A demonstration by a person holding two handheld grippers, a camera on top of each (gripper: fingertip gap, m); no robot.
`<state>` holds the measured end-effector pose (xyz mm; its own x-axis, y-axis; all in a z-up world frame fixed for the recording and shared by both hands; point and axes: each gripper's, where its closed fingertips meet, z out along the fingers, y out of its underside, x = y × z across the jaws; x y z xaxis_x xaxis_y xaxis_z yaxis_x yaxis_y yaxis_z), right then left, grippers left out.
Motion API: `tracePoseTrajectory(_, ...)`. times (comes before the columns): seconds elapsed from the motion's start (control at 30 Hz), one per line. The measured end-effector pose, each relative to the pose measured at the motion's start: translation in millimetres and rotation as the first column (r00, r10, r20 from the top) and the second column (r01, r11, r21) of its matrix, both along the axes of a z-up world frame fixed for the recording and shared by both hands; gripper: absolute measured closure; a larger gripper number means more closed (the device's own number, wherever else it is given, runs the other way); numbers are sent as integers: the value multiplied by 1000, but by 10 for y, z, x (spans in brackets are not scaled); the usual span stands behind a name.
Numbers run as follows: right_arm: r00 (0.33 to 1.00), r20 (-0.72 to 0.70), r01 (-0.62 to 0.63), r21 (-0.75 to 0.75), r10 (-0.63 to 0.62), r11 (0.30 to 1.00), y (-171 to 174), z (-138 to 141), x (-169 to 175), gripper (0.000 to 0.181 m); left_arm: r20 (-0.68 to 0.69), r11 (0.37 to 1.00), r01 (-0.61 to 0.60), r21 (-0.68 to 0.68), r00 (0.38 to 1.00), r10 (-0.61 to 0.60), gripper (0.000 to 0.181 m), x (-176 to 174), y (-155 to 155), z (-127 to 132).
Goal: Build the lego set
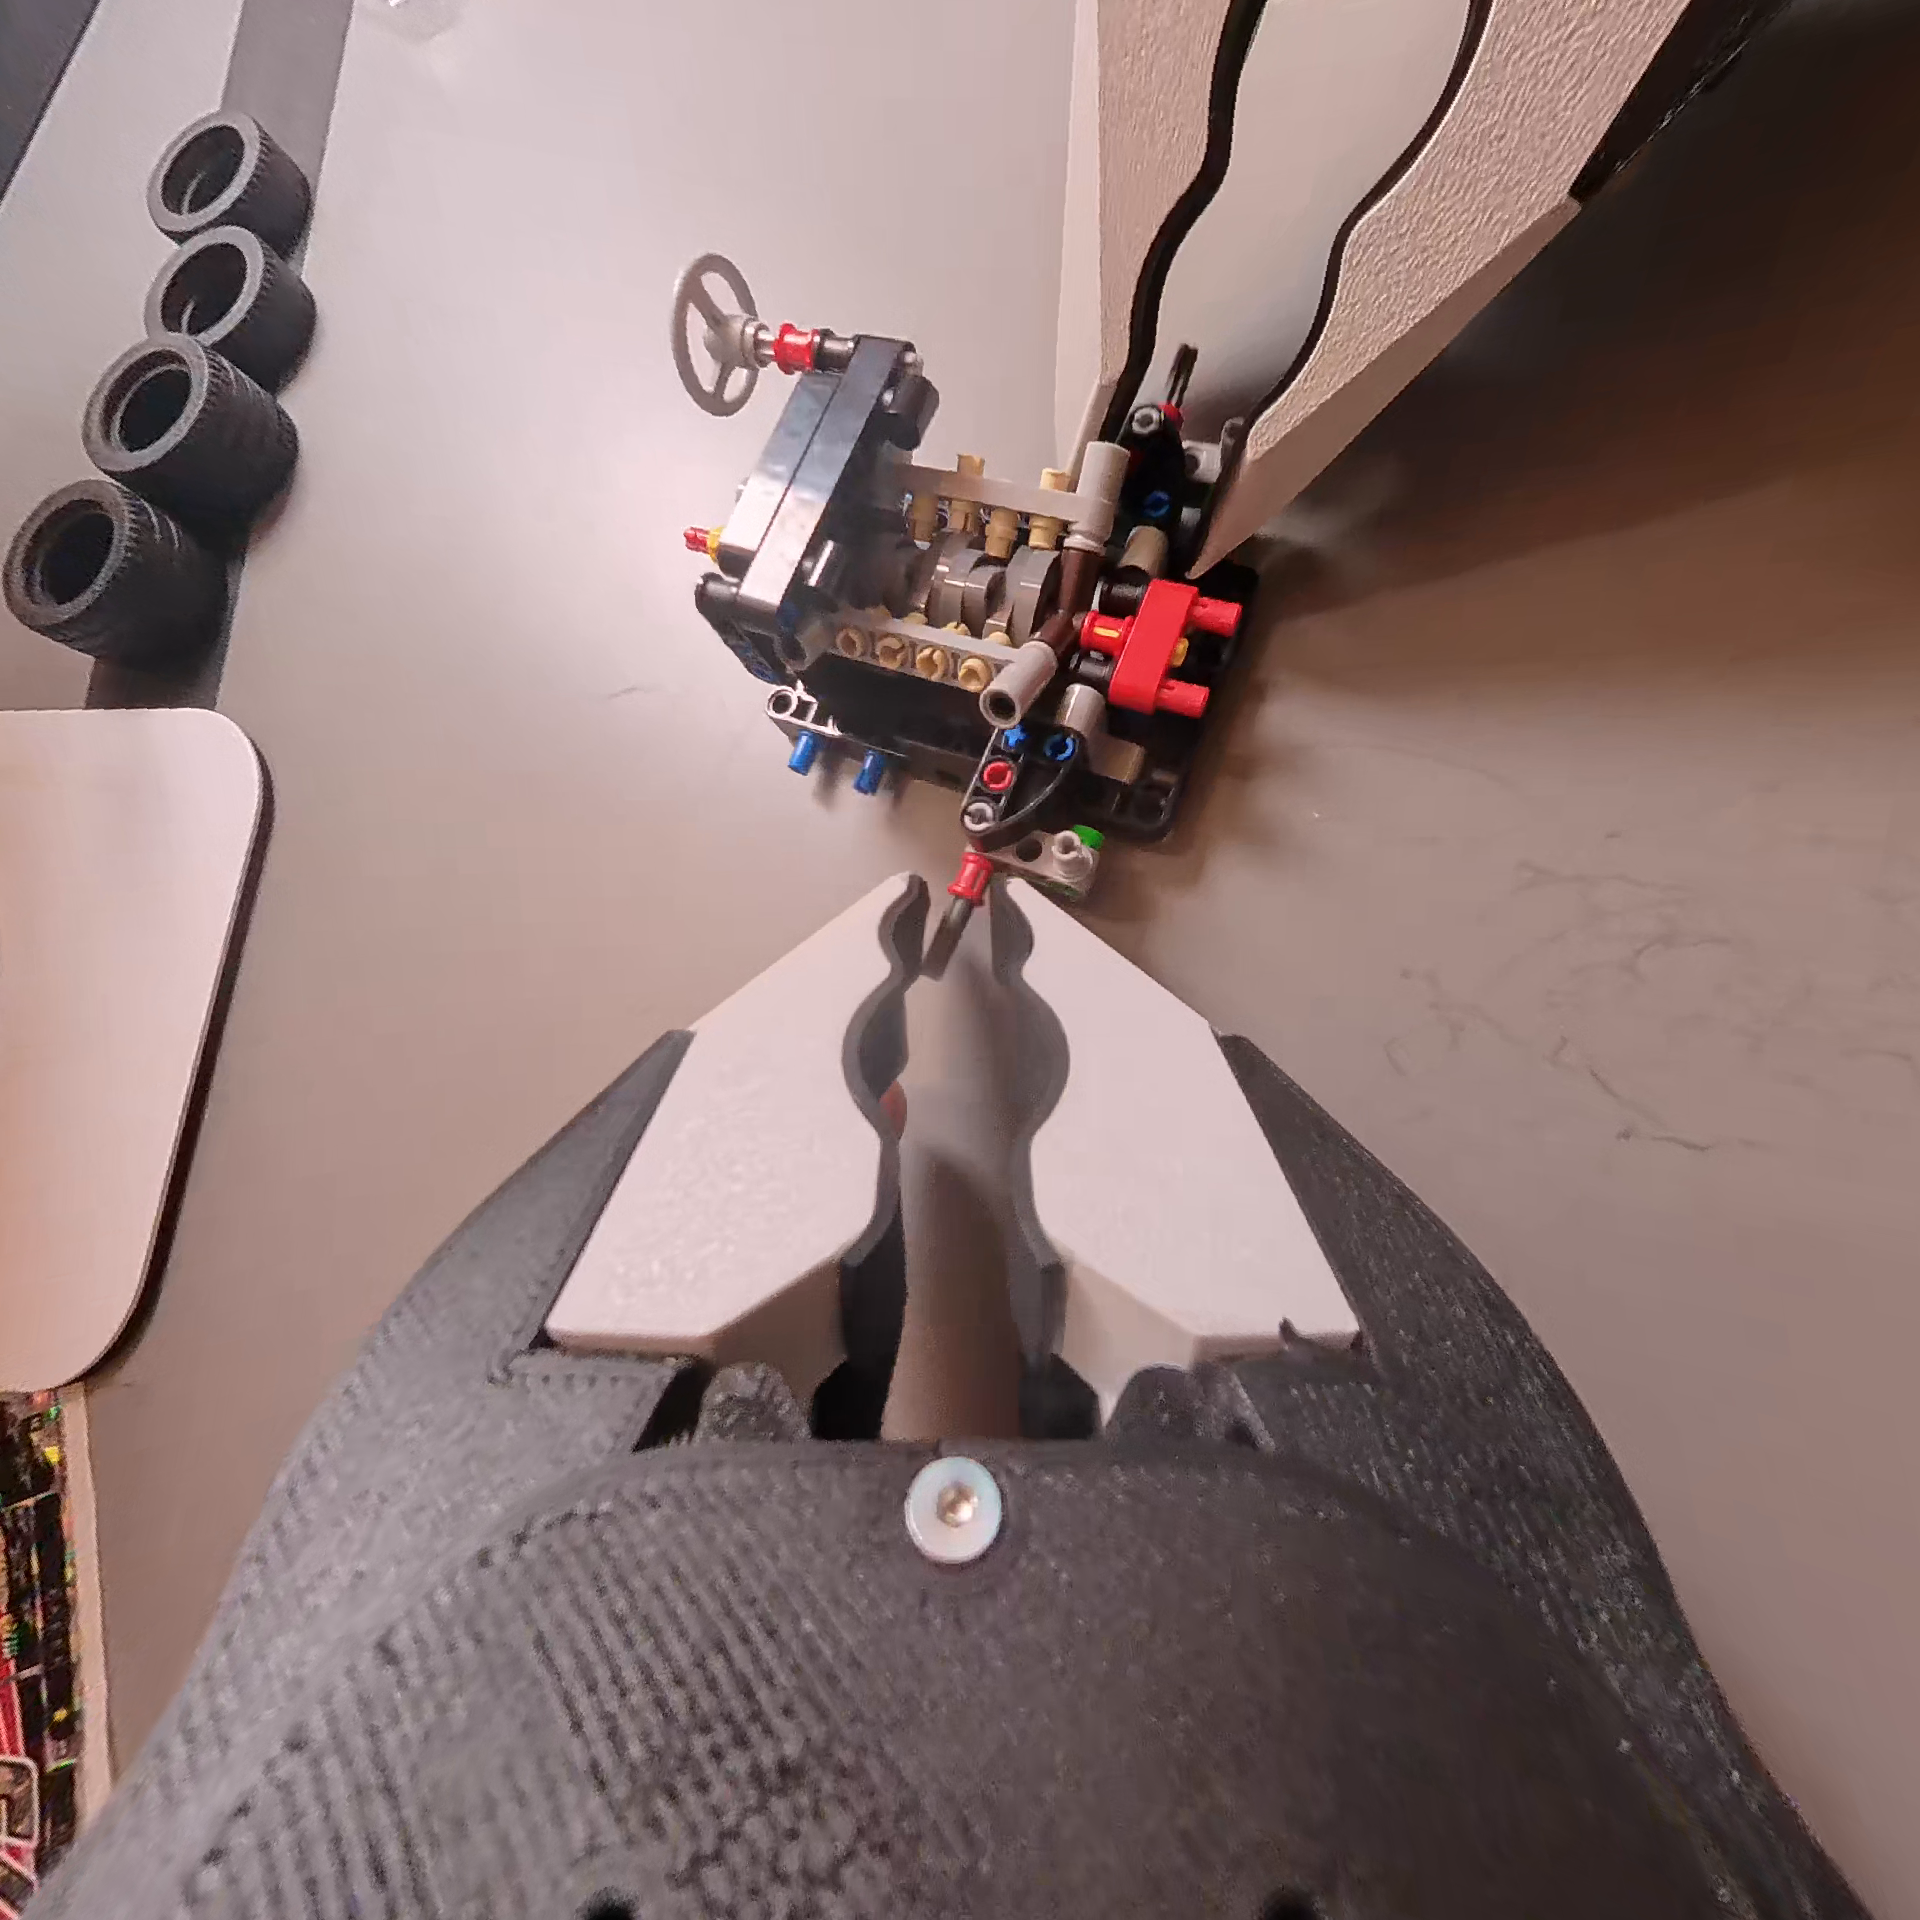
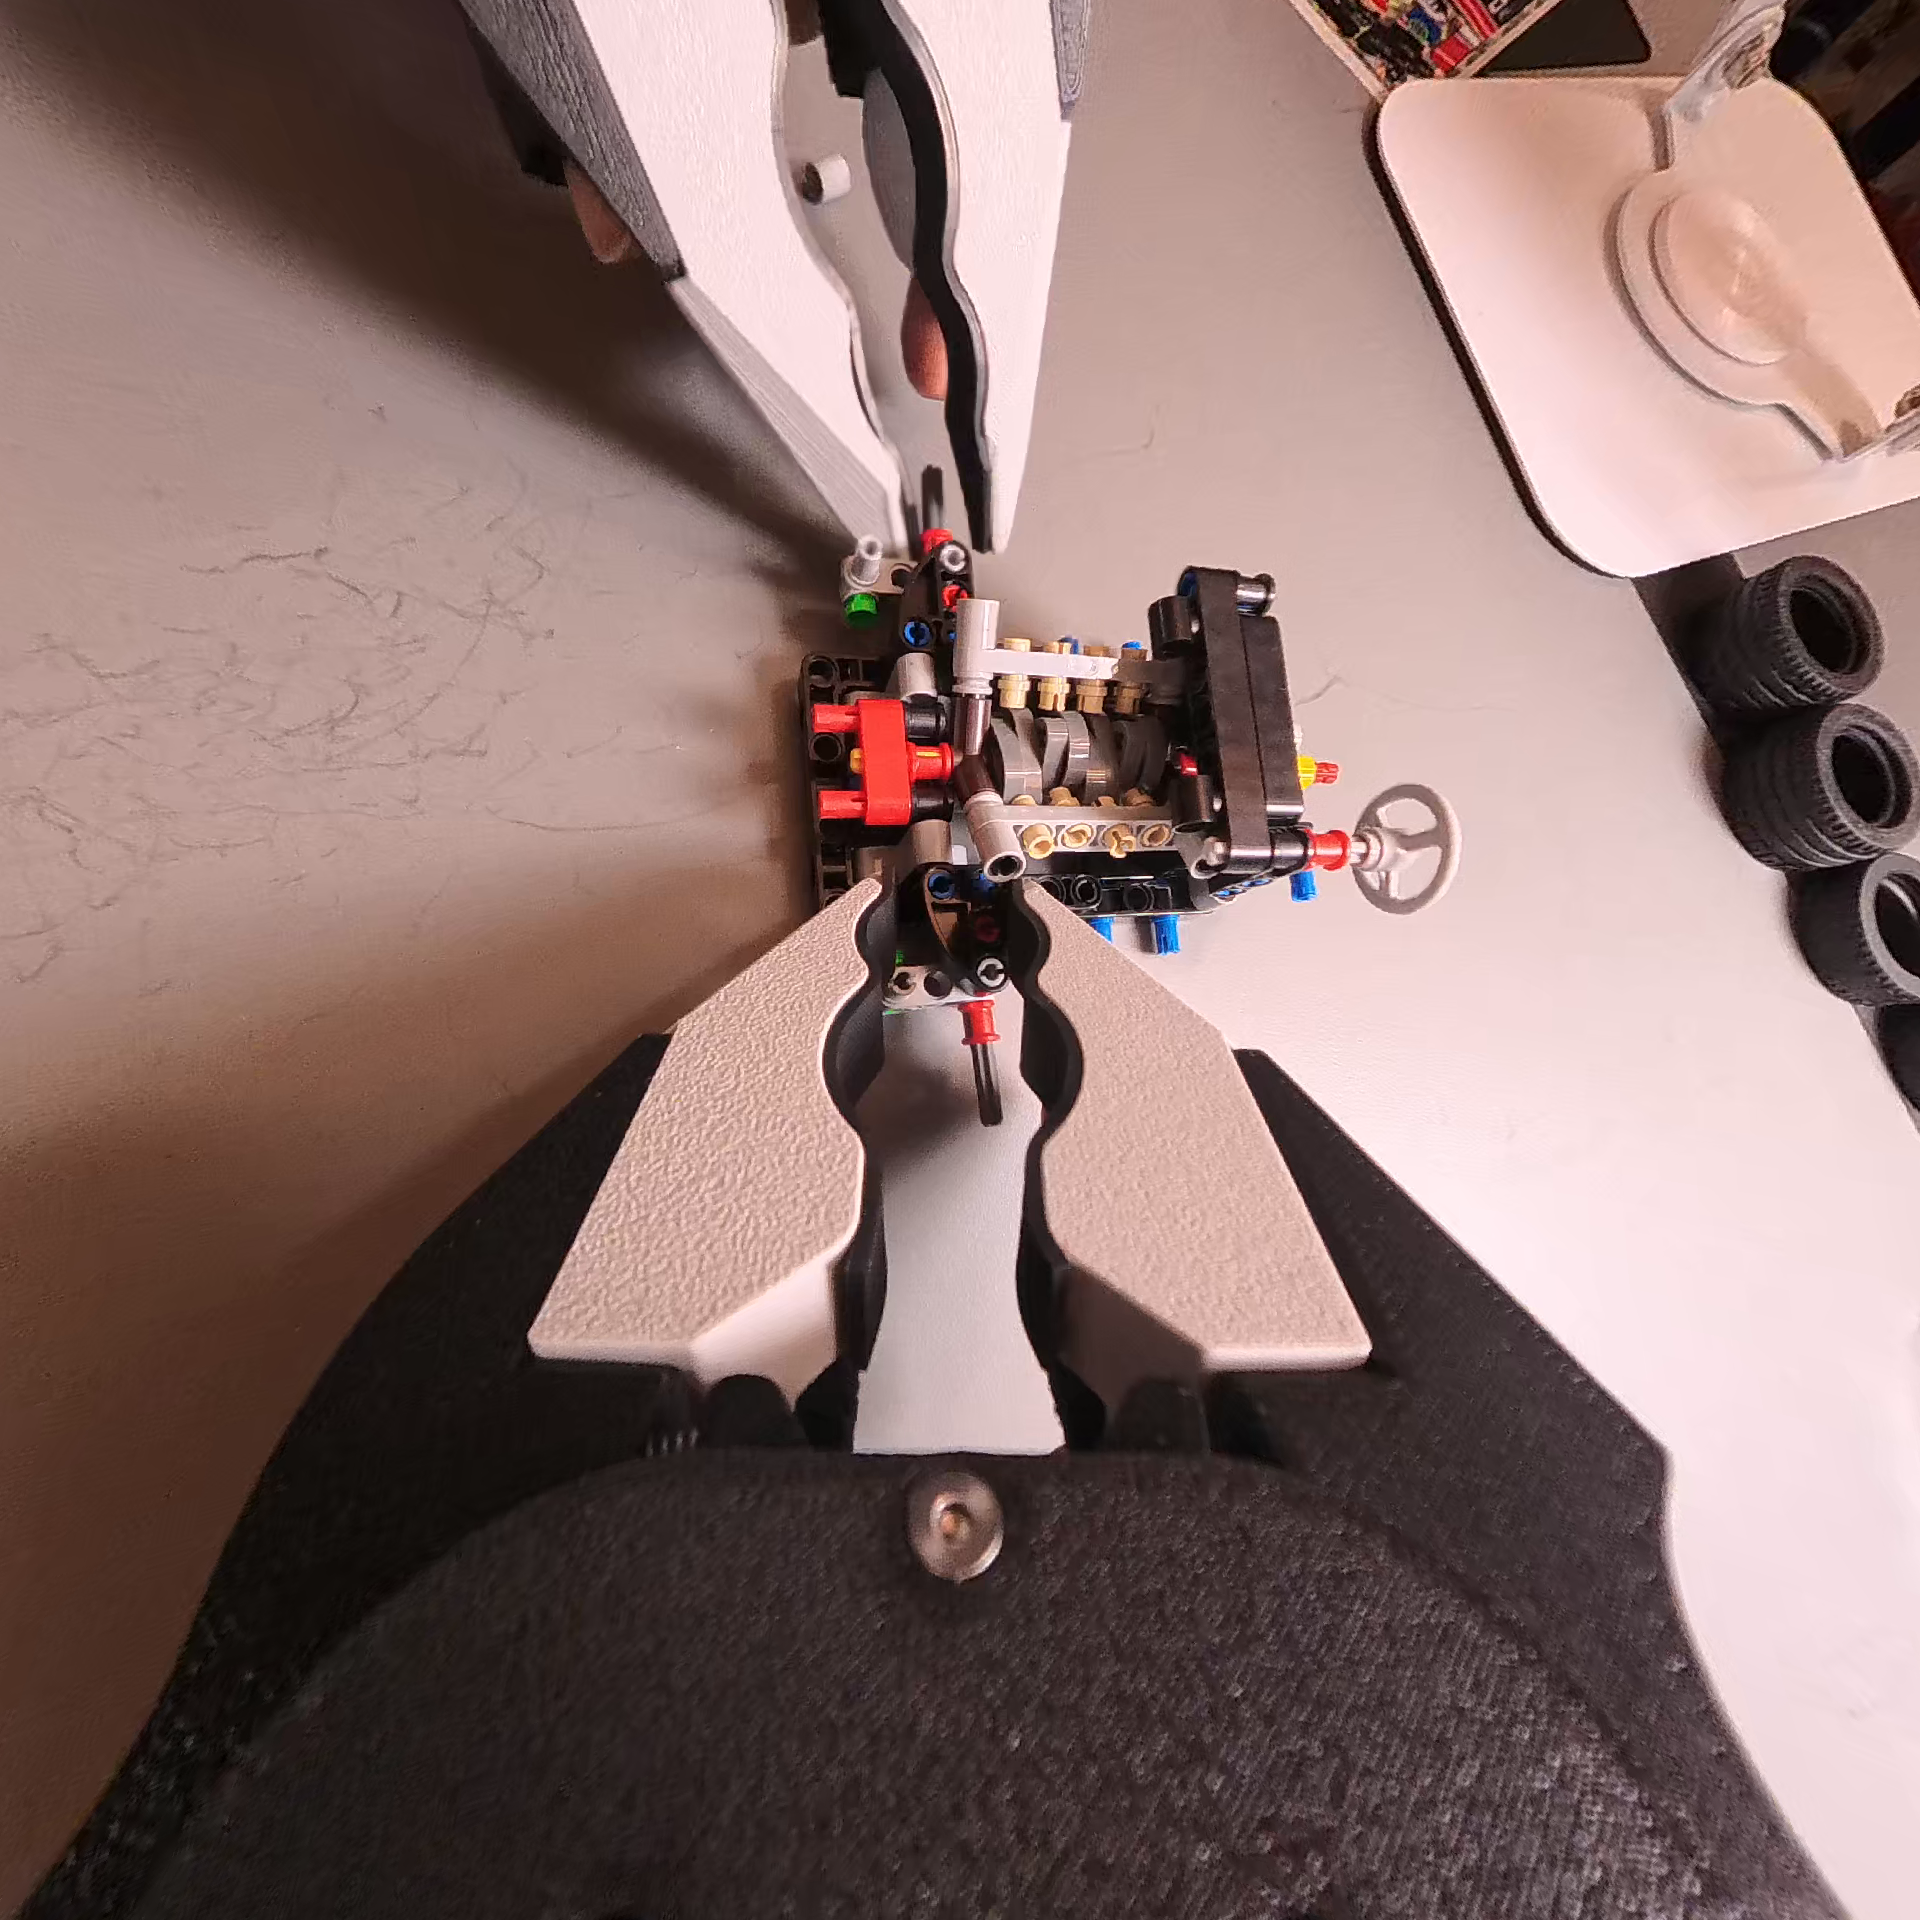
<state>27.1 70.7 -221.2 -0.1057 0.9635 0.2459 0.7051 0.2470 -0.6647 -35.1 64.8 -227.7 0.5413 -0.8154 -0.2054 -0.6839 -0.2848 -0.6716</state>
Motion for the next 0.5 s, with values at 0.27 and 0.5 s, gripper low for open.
tracePoseTrajectory(0.27,1000,0,-1,3,1,1000,-1,-4,-4,161,15,1000,-2,-10,1000,2,176,46,-24,-16)
tracePoseTrajectory(0.5,999,10,-39,15,39,999,-11,-8,22,163,51,998,62,-12,997,-61,176,62,-97,1)
